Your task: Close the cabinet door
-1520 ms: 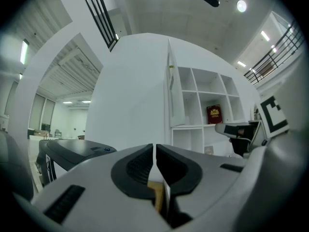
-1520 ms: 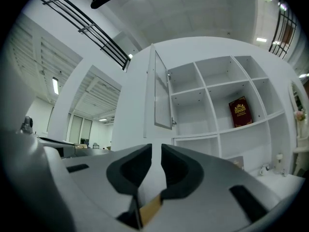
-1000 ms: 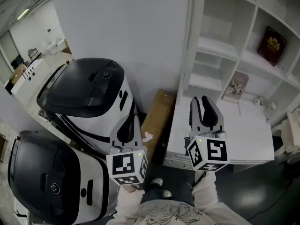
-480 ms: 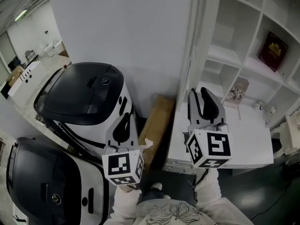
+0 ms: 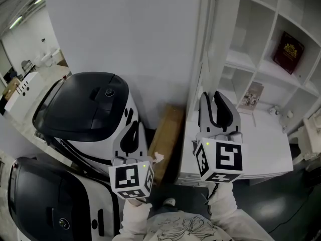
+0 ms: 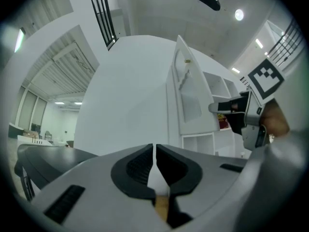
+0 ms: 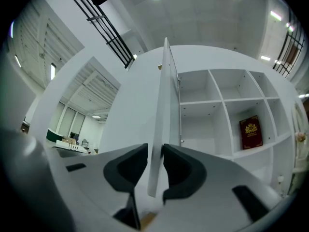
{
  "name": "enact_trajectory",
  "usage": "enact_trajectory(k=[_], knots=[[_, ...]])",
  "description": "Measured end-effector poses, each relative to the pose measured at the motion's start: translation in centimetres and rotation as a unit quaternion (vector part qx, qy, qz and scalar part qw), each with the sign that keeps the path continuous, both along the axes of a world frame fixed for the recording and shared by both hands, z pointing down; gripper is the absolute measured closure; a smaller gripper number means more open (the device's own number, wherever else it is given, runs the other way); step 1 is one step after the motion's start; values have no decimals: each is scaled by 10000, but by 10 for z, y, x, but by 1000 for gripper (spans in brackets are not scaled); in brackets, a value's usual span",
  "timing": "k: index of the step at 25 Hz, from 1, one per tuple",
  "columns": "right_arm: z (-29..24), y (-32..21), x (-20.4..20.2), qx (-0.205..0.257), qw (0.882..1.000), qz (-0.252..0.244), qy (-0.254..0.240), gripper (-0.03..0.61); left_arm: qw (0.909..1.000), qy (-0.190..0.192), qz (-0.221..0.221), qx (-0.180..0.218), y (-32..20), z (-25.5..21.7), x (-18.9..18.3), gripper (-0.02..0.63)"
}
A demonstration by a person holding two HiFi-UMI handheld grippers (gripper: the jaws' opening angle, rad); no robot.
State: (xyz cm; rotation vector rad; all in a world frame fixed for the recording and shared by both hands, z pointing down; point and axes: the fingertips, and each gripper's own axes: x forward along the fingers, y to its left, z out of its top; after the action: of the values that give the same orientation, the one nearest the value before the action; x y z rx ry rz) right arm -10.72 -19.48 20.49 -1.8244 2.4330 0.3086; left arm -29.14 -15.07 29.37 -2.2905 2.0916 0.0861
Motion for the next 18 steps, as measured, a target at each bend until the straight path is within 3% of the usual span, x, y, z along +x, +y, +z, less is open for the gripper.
enact_trajectory(k=[6,18], knots=[[1,-5,0,13,9994,287,185,497,9997,48,256,28,-17,2,4,592],[4,-6,22,30,9995,157,-266,508,9922,64,1242,45,-56,4,57,592]])
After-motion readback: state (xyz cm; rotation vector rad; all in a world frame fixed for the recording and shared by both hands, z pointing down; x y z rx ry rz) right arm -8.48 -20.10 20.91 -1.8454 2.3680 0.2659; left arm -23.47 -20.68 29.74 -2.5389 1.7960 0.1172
